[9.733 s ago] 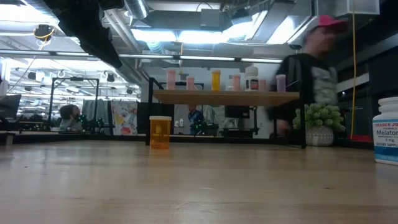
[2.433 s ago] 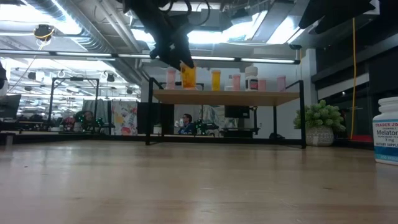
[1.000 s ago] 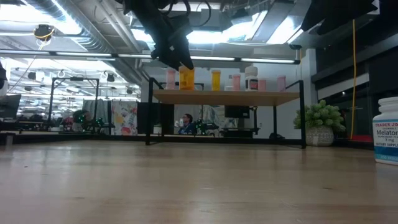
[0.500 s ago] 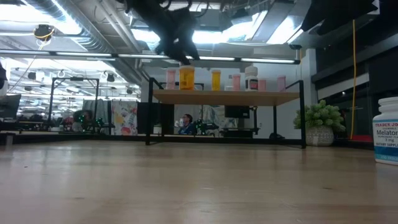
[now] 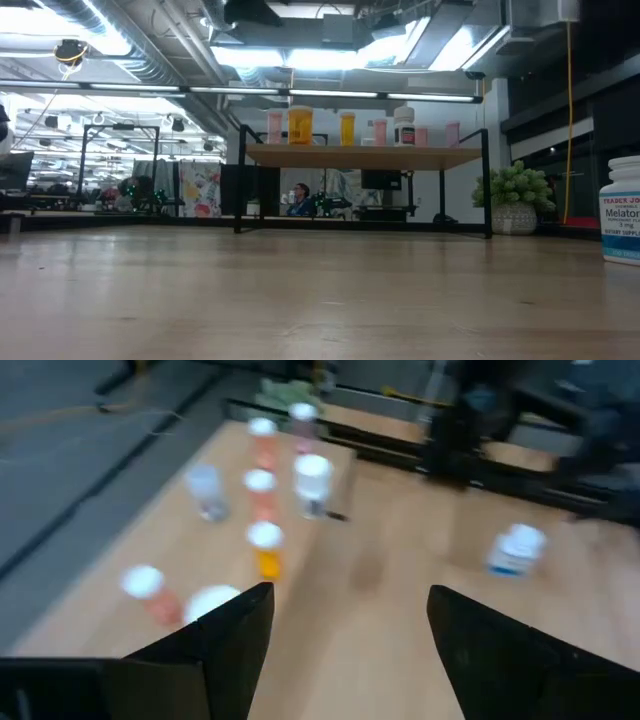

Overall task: Pick and place medicine bottles onto shelf by color
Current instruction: Put the big white pill bottle on the shelf

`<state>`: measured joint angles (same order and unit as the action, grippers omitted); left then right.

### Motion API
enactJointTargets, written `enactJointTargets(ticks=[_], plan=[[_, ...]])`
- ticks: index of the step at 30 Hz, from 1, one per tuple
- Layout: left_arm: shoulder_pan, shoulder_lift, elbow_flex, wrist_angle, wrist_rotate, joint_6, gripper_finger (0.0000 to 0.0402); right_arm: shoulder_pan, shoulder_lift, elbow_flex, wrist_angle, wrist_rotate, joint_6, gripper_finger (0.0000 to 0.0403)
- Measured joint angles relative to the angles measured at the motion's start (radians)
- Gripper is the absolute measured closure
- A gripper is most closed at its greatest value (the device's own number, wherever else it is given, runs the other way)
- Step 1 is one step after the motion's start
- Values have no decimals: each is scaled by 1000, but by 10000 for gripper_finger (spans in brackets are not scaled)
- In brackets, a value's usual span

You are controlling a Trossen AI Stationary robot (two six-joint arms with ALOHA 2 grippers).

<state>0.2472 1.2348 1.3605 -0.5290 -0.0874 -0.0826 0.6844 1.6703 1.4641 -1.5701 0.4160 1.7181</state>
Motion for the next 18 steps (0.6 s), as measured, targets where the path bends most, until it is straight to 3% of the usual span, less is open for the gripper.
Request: enactJointTargets(ticks=[3,9,18], plan=[[-41,-22,0,-29,8,-28,140,-9,0,-40,14,-137,52,165],[-115,-32,0,-136,8,-67,140,-14,0,-128,190,-151,119,169],[-199,-31,0,-203,1,-62,140,-41,0,-253,257,-191,191,169]])
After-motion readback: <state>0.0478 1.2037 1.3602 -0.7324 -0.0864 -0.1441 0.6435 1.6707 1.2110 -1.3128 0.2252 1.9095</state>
